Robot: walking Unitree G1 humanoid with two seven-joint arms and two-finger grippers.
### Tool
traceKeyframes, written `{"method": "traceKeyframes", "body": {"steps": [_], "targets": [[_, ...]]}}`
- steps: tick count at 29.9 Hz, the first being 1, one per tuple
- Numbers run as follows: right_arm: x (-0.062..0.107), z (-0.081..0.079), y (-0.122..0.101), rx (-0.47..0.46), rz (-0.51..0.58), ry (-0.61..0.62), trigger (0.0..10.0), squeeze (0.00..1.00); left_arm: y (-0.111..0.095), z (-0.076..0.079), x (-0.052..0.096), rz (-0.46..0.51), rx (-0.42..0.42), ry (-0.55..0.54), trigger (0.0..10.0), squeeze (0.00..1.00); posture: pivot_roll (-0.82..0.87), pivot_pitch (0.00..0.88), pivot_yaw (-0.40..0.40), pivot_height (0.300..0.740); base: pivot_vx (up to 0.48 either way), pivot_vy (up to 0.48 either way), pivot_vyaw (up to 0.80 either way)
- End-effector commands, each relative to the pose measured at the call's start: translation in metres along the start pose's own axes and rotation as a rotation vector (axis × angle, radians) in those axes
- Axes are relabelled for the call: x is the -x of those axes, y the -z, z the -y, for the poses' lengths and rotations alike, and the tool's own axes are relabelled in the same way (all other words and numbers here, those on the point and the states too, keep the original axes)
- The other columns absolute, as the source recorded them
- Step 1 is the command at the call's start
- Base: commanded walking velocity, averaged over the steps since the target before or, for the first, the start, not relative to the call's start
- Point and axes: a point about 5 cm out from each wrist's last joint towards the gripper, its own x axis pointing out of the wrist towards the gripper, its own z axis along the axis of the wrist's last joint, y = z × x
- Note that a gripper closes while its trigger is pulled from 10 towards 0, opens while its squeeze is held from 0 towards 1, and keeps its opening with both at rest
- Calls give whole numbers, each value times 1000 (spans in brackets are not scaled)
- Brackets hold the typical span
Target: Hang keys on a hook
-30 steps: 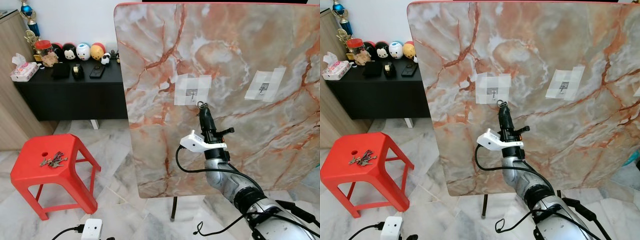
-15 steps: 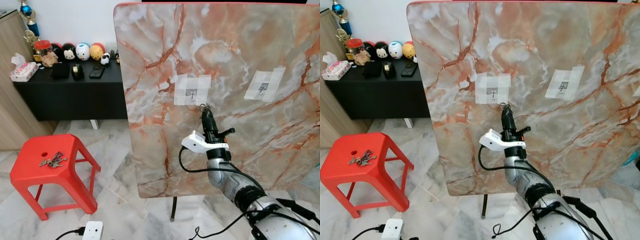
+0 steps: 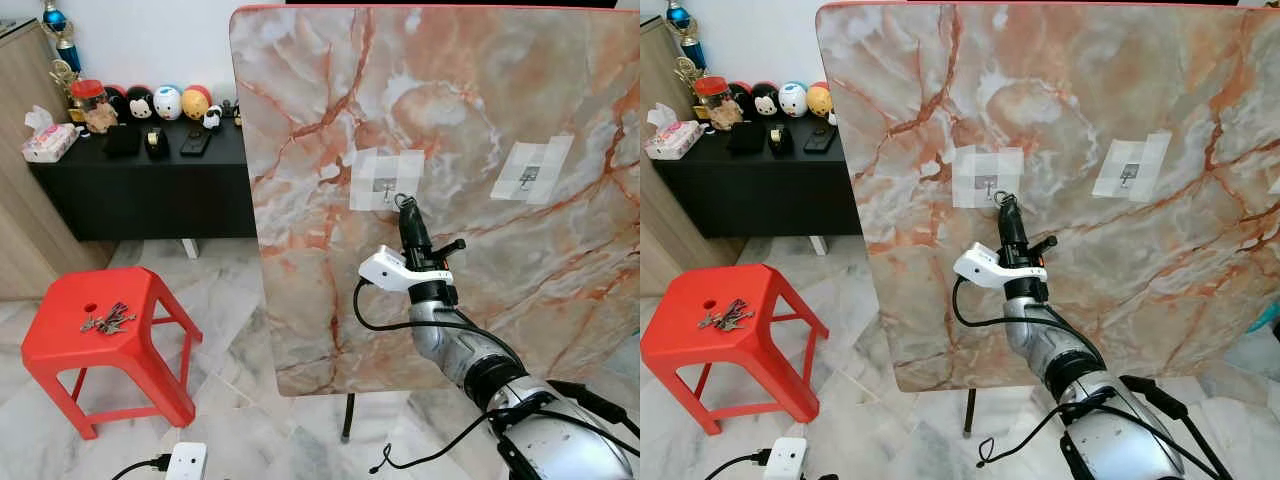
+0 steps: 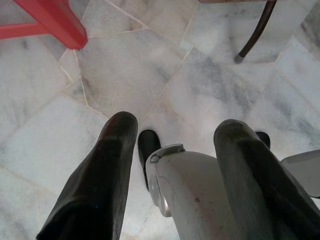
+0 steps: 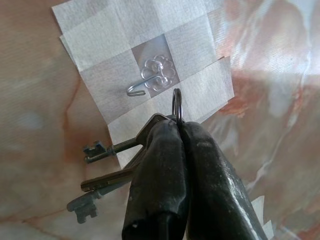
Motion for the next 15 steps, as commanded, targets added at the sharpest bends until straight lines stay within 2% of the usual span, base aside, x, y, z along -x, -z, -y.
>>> {"method": "traceKeyframes", "body": {"steps": [1,7,15], "targets": [[-6,2,-3,-1,-3,-4,10000,0,4,2,0,-19,3,2,10000,0,126,0,-50,740,0,0,0],[-5,-2,-4,6,-2,-55,10000,0,4,2,1,-17,6,0,10000,0,129,0,-51,740,0,0,0],[-7,-1,-5,12,7,-63,10000,0,3,3,0,-14,10,0,10000,0,128,0,-54,740,0,0,0]]}}
